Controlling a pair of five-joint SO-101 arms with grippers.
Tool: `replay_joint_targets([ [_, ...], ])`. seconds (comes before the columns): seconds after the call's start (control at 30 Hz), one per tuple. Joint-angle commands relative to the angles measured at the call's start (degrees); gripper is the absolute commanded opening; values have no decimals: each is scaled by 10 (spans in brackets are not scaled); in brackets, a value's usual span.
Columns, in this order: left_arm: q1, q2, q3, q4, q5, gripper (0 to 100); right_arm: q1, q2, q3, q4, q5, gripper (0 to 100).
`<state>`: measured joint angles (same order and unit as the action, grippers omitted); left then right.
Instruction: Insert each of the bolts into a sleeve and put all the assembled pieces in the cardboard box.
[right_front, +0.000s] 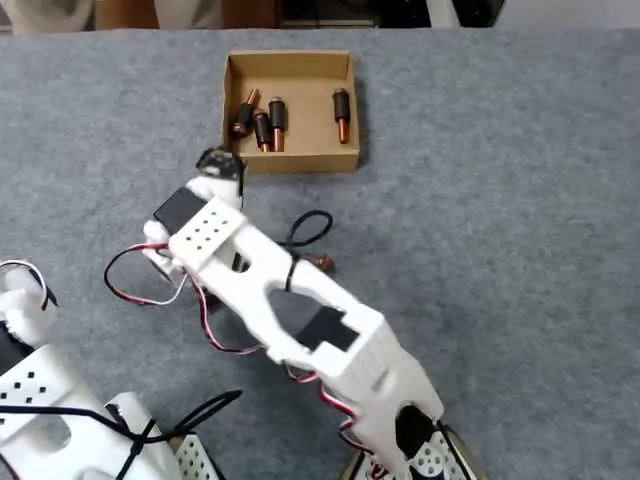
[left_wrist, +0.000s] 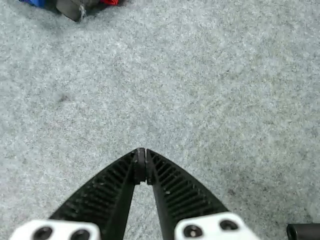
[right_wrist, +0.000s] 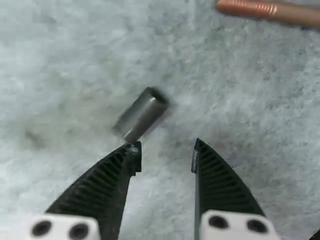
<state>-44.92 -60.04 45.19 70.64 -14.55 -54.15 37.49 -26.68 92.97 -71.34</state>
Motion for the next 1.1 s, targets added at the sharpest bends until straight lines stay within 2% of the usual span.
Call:
replay_joint_targets([
  [0.0,1,-4,-4,-4,0,21,-1,22,-44,-4,-9,177],
  [0.23,1,-4,-4,-4,0,21,-2,92,-129,11,-28,176],
  [0.47,3,-4,0,-5,0,21,-16,106,-220,74,-28,177],
  [1.07,5,-4,6,-5,0,21,-16,228,-247,51,-55,165],
])
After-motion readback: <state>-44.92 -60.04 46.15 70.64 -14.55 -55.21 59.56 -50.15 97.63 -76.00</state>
